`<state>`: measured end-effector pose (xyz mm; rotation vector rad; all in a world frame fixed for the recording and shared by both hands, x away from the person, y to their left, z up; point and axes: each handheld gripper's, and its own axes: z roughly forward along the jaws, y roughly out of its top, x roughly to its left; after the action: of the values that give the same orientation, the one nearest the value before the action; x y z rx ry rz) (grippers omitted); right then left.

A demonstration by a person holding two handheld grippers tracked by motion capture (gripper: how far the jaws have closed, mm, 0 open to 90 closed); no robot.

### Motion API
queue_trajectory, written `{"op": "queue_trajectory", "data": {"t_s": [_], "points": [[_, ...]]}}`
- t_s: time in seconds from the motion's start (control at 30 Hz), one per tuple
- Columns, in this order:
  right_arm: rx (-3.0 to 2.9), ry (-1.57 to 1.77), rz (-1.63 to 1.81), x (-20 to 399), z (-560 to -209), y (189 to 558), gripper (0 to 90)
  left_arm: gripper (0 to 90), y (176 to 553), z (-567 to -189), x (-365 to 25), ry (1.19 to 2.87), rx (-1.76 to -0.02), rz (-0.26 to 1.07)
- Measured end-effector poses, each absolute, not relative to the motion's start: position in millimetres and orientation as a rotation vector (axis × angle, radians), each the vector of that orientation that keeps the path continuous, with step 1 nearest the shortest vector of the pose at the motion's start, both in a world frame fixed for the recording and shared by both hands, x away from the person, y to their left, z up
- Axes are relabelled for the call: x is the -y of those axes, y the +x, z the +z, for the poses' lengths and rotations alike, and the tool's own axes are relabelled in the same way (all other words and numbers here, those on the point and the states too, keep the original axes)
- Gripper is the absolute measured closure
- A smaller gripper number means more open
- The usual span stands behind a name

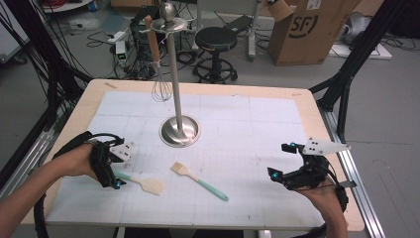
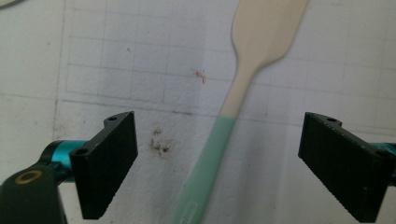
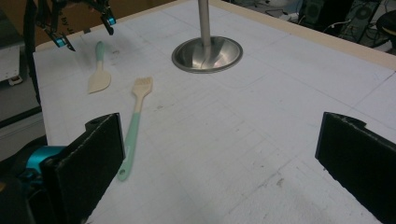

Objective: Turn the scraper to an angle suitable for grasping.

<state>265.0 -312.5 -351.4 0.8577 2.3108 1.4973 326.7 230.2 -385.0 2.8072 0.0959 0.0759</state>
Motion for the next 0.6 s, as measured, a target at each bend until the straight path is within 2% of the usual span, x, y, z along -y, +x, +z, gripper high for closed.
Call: {"op": "queue_trajectory", "data": {"t_s": [0.33, 0.6], "points": [[-2.317, 0.85, 1.491, 311, -350, 264, 0.0, 25.0, 330, -394, -225, 2.884, -0.037, 0.005], [-2.328, 0.838, 1.479, 309, -351, 265, 0.0, 40.4, 328, -402, -217, 2.9, -0.043, -0.056]]}}
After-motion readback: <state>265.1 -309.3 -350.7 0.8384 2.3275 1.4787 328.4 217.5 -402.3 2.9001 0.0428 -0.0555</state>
